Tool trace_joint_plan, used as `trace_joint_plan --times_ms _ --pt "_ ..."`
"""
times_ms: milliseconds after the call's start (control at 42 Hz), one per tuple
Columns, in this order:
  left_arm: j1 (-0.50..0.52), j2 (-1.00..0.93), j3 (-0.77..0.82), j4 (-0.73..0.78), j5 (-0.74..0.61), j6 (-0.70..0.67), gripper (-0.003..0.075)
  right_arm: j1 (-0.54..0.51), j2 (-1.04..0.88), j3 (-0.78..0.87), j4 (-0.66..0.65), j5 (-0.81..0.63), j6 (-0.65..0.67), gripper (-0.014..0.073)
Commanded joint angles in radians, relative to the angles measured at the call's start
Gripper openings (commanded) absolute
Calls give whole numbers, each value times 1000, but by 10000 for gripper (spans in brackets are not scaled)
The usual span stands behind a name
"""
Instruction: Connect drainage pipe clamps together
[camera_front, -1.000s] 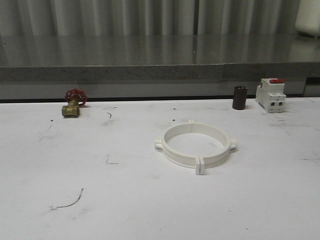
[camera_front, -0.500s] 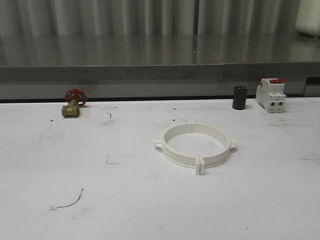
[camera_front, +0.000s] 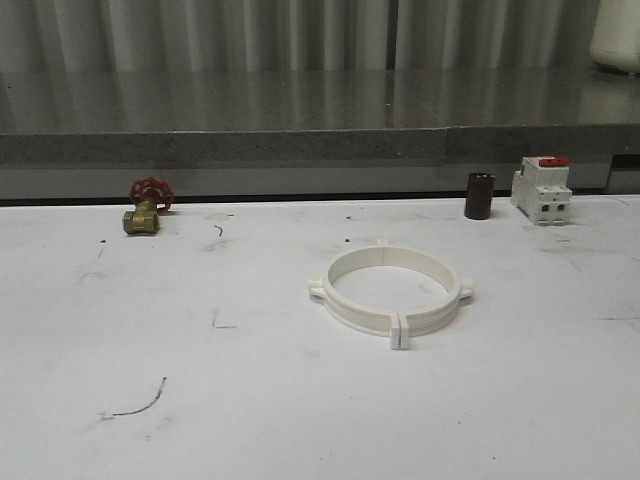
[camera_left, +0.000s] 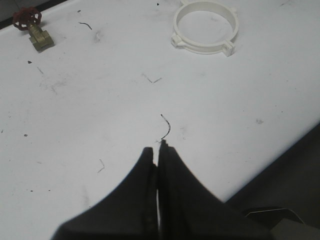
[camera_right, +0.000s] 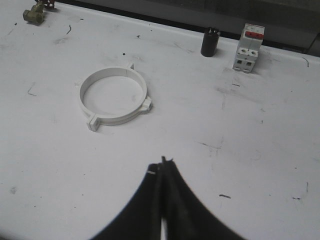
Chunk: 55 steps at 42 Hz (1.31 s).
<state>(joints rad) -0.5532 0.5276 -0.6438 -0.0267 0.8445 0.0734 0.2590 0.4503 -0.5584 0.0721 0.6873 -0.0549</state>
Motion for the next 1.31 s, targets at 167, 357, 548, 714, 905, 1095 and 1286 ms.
trace_joint_plan --times_ms 167,357,548,714,905,1095,1286 --pt "229 -221 183 27 -272 1 -20 -5 2 -24 -6 -72 -7 -120" --pt "412 -425 442 27 -601 1 -20 -5 2 -24 -6 -72 -7 -120" --pt "508 -546 609 7 -771 1 -20 -5 2 -24 -6 -71 -7 -120" --pt "509 -542 657 6 -798 1 -20 -5 2 -24 -6 -67 -7 -120" --pt "509 -543 672 6 -818 1 -20 -5 2 -24 -6 -65 -7 -120" --pt "509 -543 672 6 -818 1 -20 -5 2 -24 -6 -65 -7 -120" --pt "509 -543 672 6 -818 1 -21 -5 2 -24 -6 -65 -7 -120"
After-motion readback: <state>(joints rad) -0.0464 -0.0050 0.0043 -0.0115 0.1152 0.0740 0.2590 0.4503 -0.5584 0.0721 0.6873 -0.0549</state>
